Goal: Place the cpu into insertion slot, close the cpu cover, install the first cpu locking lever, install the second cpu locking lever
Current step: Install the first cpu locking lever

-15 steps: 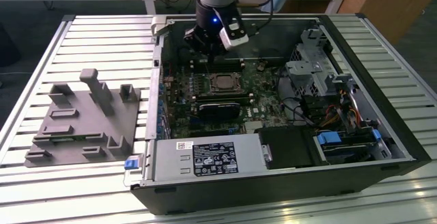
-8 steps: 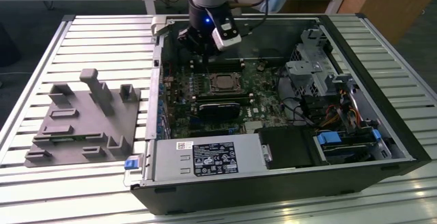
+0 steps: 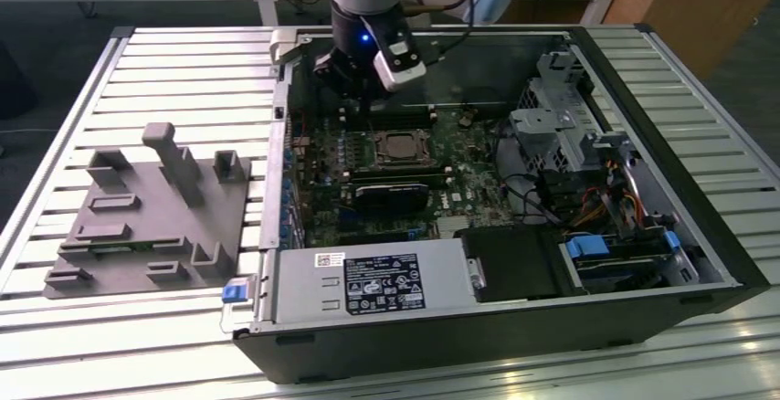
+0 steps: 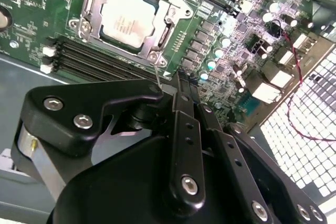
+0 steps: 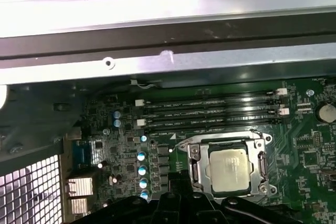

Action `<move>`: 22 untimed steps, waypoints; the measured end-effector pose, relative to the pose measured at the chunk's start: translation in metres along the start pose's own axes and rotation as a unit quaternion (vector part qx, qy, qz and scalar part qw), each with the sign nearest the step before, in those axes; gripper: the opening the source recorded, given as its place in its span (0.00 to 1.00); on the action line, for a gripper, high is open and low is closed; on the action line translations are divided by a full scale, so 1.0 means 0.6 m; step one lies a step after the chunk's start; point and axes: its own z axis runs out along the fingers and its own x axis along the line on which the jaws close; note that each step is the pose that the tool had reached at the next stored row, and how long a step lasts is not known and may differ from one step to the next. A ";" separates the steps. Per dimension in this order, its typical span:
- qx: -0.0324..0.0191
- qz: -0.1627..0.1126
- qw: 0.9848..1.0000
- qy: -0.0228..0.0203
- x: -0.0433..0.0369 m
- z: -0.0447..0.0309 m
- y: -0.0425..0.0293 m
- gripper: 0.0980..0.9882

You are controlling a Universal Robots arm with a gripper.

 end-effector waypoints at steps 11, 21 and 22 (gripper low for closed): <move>-0.001 -0.026 1.000 0.002 0.016 0.003 -0.001 0.02; -0.002 -0.028 1.000 0.002 0.024 0.008 0.018 0.02; -0.002 -0.028 1.000 0.002 0.024 0.009 0.020 0.02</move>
